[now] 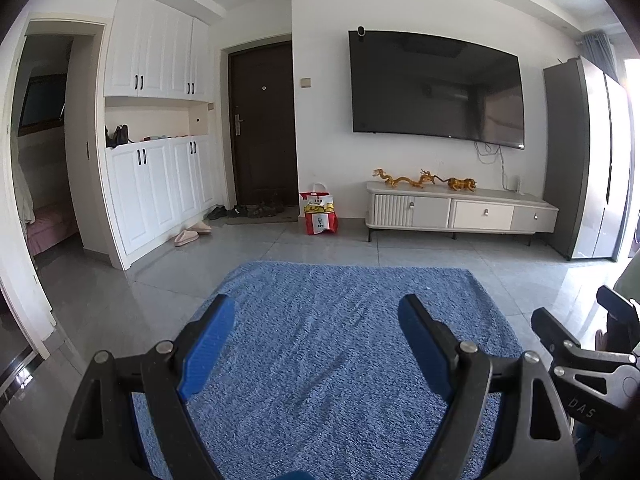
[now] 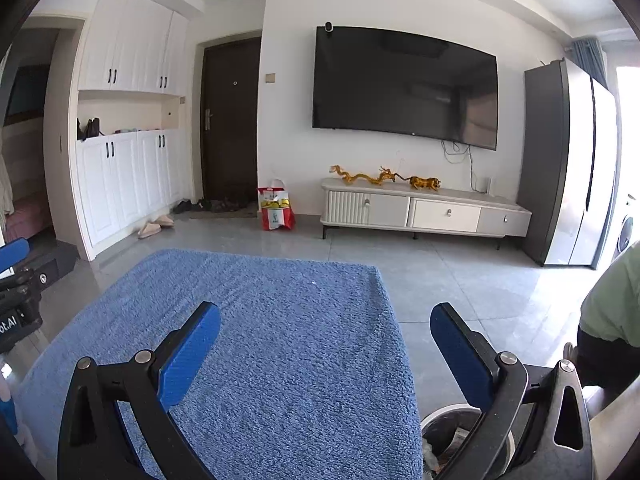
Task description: Collect trash
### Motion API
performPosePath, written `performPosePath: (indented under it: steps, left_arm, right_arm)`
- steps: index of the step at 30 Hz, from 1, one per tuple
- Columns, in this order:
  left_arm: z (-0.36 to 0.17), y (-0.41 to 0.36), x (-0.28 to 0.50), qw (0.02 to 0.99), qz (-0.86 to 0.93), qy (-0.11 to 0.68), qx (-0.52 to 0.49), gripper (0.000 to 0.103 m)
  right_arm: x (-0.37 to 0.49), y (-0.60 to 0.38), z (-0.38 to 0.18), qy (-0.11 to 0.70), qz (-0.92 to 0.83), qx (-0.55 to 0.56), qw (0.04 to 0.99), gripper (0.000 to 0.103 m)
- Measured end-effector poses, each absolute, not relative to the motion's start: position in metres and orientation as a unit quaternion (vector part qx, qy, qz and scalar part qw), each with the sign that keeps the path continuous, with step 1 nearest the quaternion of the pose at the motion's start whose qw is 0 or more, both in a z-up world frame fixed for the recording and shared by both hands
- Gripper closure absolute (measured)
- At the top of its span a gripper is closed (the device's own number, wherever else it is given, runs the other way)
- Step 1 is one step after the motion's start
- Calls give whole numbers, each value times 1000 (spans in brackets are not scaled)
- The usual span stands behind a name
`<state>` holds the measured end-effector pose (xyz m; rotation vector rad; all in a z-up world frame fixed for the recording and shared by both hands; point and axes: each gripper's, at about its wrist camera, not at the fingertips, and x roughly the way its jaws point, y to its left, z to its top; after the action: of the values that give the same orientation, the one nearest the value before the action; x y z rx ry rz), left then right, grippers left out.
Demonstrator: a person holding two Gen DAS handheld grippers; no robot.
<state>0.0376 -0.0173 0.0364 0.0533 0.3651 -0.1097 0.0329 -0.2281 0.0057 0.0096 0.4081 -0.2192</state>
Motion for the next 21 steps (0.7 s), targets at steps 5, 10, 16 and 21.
performPosePath:
  steps: [5,10,16,21]
  left_arm:
    - [35,-10,38,982,-52,178,23,19]
    - [37,-9,39,983,-51,176,19,19]
    - [33,-7,38,983,-50,176,21,19]
    - [33,-6,39,983,-48,177,22,19]
  right_arm:
    - [34,-221,6,202,-110,-2,973,0]
    - [35,-217,8,202,-111,-6,973,0]
    - [35,-219,7,201,-114,-5,973,0]
    - [34,-222,7,202,-116,-5,973,0]
